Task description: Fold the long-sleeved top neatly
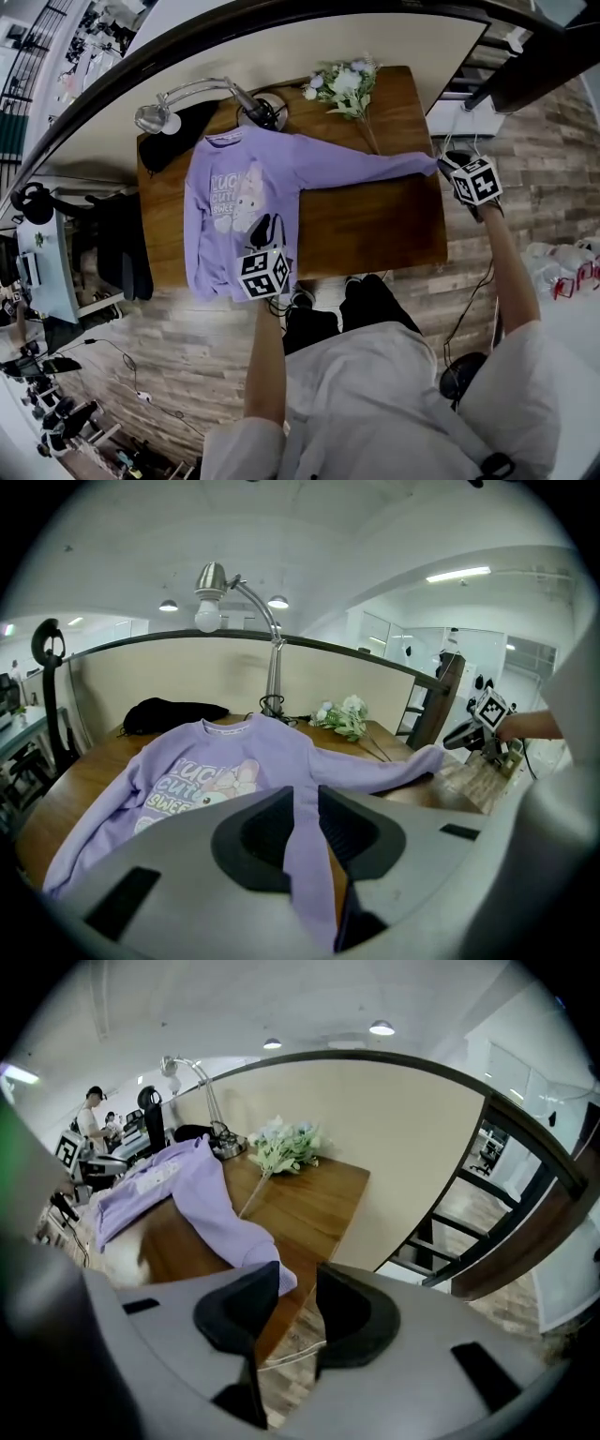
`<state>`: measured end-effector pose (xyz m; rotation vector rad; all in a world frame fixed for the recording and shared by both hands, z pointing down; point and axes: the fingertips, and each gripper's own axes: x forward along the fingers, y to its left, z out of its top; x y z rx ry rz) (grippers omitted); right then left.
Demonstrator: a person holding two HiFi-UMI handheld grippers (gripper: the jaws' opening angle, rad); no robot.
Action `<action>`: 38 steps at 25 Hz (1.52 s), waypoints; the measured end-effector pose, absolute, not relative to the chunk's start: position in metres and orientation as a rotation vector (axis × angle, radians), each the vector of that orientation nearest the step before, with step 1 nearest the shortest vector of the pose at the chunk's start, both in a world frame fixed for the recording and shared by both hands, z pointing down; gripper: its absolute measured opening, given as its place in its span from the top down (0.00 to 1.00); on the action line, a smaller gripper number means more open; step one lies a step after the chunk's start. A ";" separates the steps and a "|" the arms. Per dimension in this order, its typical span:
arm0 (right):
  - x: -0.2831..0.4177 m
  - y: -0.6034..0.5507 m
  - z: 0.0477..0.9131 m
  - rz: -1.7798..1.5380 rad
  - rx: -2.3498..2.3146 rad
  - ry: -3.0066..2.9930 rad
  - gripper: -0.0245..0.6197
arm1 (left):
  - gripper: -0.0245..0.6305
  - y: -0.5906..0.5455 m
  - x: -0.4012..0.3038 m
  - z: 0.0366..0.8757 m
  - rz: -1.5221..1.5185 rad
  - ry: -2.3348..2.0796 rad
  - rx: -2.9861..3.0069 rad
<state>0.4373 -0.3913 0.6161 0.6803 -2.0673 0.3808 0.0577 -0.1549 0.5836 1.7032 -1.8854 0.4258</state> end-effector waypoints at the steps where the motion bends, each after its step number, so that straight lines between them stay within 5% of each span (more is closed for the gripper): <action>1: 0.434 -0.390 0.608 0.394 0.697 -2.096 0.76 | 0.82 -0.150 0.054 0.585 0.425 -1.892 1.687; 18: 0.192 -0.248 0.555 0.349 0.424 -2.374 0.77 | 0.82 -0.056 -0.066 0.587 0.397 -1.968 1.587; 29: 0.019 -0.123 0.570 0.364 0.239 -2.348 0.77 | 0.82 0.056 -0.199 0.607 0.397 -2.033 1.514; 38: -0.099 -0.008 0.622 0.409 0.079 -2.280 0.78 | 0.76 0.140 -0.222 0.655 0.337 -1.891 1.547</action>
